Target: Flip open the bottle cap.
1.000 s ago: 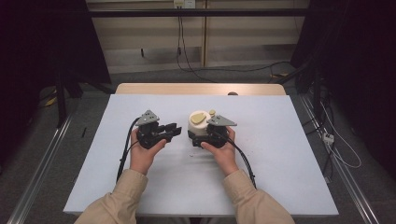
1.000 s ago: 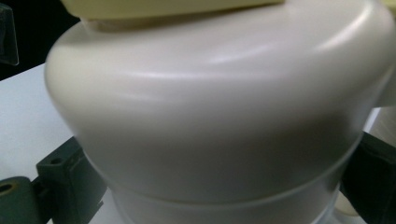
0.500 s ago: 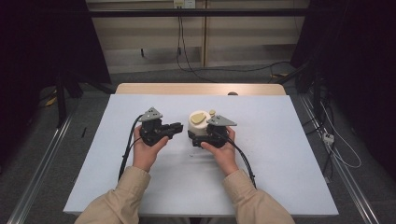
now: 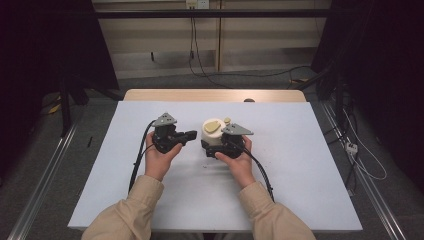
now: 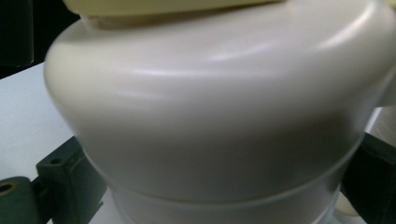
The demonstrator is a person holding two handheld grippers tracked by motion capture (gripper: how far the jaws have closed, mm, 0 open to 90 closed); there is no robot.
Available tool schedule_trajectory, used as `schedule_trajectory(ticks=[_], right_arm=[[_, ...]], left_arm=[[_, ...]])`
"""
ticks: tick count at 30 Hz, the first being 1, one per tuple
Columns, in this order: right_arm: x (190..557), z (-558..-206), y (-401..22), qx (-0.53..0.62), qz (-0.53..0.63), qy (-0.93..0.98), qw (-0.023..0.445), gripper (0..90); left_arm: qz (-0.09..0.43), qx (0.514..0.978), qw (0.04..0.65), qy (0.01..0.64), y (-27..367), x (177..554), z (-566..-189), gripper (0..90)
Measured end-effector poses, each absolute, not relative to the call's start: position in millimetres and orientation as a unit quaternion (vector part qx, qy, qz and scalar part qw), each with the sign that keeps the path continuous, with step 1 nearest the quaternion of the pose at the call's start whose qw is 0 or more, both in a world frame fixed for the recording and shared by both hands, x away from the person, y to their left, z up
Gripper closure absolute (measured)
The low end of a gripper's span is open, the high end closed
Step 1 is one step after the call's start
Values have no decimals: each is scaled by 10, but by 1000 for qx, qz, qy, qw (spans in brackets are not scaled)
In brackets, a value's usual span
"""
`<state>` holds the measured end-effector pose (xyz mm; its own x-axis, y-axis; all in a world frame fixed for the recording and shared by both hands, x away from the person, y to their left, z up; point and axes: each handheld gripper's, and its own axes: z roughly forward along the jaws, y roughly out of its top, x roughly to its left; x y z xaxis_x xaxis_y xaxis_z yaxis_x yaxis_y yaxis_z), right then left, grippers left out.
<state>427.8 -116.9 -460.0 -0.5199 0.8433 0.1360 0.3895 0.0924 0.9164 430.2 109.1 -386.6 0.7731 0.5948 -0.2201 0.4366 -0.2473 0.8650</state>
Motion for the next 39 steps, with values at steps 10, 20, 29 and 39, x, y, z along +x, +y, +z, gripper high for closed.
schedule_trajectory(ticks=[10, 20, 29, 39], right_arm=[[4278, -4601, -1170, 437, 512, 706, 221, 30], [4278, -4600, -1168, 437, 511, 706, 222, 30], [4279, -4601, -1168, 436, 510, 707, 222, 29], [4278, -4601, -1167, 436, 509, 708, 223, 30]], left_arm=[[71, 787, 515, 332, 1030, 4363, -3840, 900], [75, 791, 509, 330, 966, 4394, -3812, 900], [78, 797, 502, 328, 909, 4422, -3805, 900], [78, 801, 497, 325, 891, 4431, -3805, 900]])
